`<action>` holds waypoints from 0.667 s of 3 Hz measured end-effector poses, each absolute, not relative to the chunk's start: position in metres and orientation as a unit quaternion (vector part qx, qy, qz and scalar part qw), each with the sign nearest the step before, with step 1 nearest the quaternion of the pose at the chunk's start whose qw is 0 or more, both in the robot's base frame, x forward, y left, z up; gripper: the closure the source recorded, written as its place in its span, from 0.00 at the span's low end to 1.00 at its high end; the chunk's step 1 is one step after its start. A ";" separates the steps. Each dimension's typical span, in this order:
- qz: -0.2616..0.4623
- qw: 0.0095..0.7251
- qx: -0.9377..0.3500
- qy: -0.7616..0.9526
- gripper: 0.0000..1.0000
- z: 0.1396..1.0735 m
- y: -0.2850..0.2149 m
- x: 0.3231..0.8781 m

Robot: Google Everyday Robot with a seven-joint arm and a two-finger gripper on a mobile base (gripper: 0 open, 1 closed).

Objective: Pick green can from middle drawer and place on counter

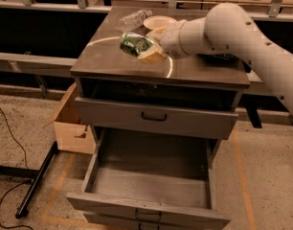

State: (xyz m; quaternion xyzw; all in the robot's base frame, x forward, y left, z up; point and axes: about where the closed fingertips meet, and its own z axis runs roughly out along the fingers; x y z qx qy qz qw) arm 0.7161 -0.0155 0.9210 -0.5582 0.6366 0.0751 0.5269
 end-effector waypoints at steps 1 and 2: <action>0.056 0.530 -0.533 0.658 1.00 0.906 -0.007 0.760; 0.048 0.531 -0.518 0.669 0.85 0.894 0.002 0.789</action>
Offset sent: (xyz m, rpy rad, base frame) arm 0.1125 0.0258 -0.0399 0.0161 0.0060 -0.1743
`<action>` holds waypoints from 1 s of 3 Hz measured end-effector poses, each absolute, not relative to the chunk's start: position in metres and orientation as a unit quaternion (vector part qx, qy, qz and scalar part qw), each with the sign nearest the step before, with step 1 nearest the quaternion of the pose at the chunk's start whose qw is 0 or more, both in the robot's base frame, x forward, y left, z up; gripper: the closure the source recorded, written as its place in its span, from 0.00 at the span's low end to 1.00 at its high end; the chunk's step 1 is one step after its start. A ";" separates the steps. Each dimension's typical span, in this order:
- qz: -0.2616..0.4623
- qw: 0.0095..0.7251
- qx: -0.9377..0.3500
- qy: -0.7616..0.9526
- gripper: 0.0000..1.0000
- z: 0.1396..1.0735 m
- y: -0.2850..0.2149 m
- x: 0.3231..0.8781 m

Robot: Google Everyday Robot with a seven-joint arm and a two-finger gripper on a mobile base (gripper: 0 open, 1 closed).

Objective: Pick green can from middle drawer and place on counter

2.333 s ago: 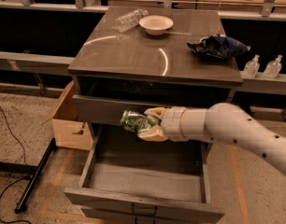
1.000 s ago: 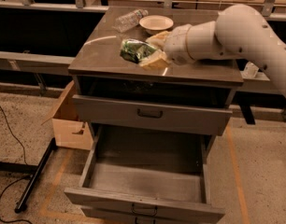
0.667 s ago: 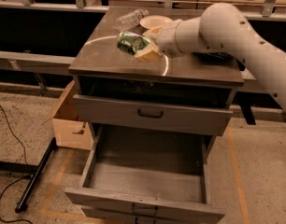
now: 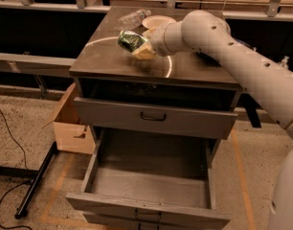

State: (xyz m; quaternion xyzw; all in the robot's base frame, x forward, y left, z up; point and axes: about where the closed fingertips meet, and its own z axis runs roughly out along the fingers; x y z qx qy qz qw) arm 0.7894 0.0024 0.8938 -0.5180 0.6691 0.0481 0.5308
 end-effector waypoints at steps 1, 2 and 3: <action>0.047 0.527 -0.510 0.678 0.62 0.885 0.010 0.808; 0.048 0.516 -0.506 0.689 0.38 0.873 0.014 0.816; 0.047 0.505 -0.504 0.699 0.14 0.863 0.014 0.818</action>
Offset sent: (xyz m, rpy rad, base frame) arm 0.0358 0.0100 -0.0303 -0.0101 0.0689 -0.0622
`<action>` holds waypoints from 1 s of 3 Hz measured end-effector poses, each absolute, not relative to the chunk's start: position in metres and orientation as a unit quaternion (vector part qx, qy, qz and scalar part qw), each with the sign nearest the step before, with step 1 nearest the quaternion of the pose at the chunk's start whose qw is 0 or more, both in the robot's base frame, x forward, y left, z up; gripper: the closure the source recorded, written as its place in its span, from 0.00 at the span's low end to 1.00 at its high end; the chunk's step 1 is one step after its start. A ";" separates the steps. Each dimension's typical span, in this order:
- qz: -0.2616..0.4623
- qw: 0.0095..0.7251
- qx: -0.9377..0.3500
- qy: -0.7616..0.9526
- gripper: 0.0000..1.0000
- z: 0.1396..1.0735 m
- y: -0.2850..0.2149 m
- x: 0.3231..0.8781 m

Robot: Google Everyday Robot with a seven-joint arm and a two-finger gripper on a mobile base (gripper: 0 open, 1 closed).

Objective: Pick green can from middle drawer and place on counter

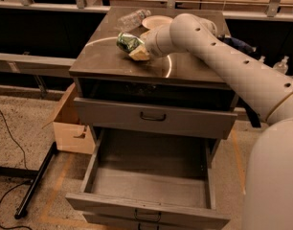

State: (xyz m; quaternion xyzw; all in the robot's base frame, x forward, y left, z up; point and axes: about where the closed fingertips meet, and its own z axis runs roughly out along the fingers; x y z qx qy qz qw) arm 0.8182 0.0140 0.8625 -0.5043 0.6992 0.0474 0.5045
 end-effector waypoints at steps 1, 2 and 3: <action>0.039 0.500 -0.496 0.709 0.00 0.861 0.004 0.816; 0.014 0.504 -0.477 0.719 0.00 0.875 -0.023 0.807; -0.033 0.522 -0.444 0.728 0.00 0.906 -0.067 0.791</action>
Offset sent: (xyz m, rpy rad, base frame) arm -0.0244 -0.0763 0.0371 -0.0373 -0.0431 -0.1769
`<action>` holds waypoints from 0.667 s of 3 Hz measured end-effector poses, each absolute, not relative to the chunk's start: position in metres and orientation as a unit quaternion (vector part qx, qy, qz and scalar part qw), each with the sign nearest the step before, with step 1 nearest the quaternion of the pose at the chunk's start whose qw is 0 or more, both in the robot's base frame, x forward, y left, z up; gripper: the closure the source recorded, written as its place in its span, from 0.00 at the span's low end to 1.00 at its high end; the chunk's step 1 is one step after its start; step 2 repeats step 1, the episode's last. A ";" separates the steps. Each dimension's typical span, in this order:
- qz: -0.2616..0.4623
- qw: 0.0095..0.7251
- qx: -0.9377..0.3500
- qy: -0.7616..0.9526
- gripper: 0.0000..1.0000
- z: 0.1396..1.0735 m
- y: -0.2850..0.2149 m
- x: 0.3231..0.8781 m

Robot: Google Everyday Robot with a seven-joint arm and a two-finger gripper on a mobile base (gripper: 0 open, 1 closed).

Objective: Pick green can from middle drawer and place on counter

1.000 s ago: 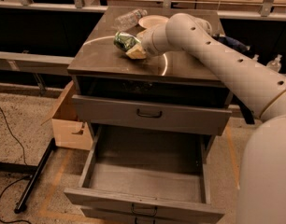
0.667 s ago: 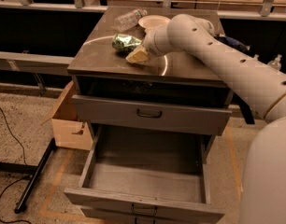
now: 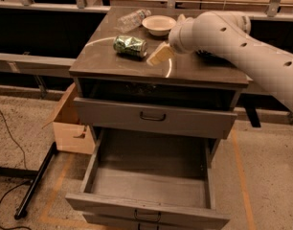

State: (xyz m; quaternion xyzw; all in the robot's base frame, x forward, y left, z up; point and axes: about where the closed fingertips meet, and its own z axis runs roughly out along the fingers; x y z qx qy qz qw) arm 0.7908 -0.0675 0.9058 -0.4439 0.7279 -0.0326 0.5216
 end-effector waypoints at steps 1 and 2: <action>-0.031 0.524 -0.439 0.729 0.00 0.910 -0.065 0.787; -0.031 0.524 -0.439 0.729 0.00 0.910 -0.065 0.787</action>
Offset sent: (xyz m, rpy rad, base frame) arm 0.0000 0.0000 0.0000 0.0000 0.0000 0.0000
